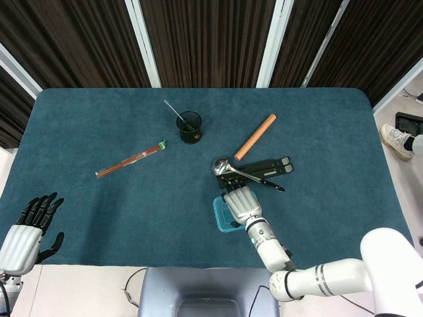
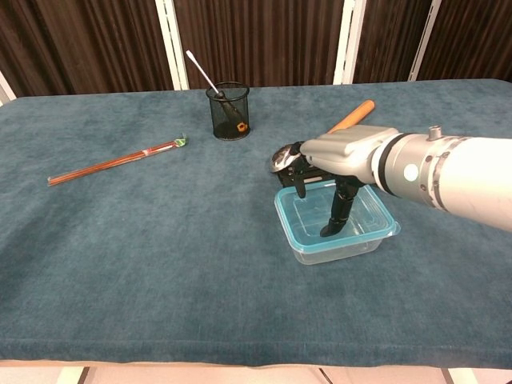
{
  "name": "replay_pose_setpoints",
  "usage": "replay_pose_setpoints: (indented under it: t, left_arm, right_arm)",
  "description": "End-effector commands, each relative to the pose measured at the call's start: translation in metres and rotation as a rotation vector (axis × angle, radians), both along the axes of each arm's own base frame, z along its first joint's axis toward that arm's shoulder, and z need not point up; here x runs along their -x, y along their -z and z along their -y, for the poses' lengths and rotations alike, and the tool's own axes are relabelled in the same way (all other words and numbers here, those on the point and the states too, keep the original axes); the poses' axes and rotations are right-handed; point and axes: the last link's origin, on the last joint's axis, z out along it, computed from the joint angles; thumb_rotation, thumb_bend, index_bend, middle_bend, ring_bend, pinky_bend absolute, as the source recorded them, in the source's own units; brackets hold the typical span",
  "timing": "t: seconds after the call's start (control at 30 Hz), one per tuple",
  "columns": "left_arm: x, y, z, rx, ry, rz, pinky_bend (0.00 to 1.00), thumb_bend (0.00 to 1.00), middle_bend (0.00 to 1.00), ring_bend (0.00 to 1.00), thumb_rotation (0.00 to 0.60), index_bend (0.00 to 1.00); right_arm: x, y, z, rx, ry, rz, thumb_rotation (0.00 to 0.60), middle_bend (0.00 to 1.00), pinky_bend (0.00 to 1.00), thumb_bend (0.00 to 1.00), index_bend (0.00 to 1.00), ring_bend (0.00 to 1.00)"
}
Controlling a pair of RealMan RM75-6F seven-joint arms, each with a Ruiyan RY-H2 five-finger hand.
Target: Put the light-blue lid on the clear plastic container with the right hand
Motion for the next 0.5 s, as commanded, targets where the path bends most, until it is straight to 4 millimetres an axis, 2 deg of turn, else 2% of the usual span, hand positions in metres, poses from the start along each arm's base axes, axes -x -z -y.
replay_pose_setpoints:
  t: [0.03, 0.5]
  left_arm:
    - [-0.0001, -0.0001, -0.0002, 0.0, 0.0, 0.0, 0.08, 0.44, 0.0, 0.0, 0.6, 0.0]
    - [0.0003, -0.0006, -0.0005, 0.0, -0.002, 0.001, 0.08, 0.44, 0.0, 0.0, 0.6, 0.0]
  right_arm:
    - [0.0002, 0.0002, 0.0, 0.0, 0.0, 0.0, 0.6, 0.11, 0.15, 0.15, 0.47, 0.07]
    - [0.0027, 0.0039, 0.0006, -0.005, 0.004, -0.001, 0.6, 0.11, 0.15, 0.15, 0.46, 0.07]
